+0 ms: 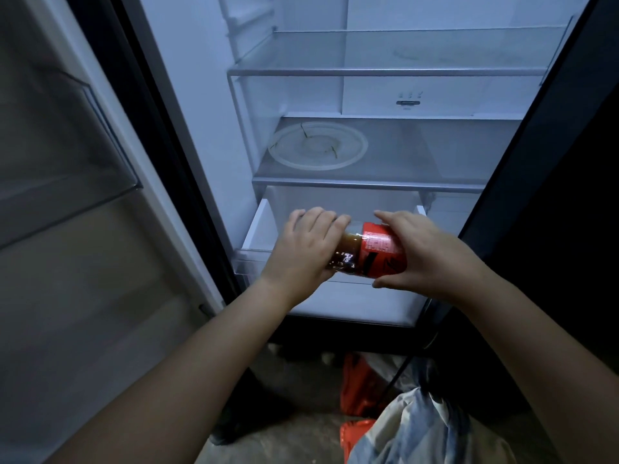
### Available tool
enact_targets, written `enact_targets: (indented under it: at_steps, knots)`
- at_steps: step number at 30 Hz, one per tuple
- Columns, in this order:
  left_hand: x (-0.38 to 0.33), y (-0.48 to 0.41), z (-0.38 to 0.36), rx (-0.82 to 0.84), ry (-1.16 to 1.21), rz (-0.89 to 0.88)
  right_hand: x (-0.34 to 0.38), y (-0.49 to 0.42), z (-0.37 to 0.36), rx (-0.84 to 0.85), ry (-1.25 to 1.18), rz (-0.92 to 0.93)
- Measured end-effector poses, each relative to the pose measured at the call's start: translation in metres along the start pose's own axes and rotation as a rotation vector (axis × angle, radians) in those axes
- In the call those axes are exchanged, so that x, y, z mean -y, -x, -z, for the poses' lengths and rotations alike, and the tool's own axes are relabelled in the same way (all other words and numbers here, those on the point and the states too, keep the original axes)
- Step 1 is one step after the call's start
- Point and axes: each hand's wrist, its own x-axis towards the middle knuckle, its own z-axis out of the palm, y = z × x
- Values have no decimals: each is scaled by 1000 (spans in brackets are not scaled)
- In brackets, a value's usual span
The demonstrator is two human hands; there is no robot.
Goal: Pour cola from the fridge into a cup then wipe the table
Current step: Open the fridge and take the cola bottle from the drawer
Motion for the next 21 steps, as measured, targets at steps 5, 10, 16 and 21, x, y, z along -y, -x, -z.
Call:
enact_targets:
  at_steps: [5,10,16,21]
  knots:
    - [2,24,10,-53,20,50,7,17,2,-14,-24,-20]
    - [4,65,44,-95,8,97,41,29,9,-8,-49,102]
    - [10,153,102,-45,-110,206,116,41,3,12,-77,280]
    - [16,250,161,-15,-222,340,210,61,-9,57,-117,423]
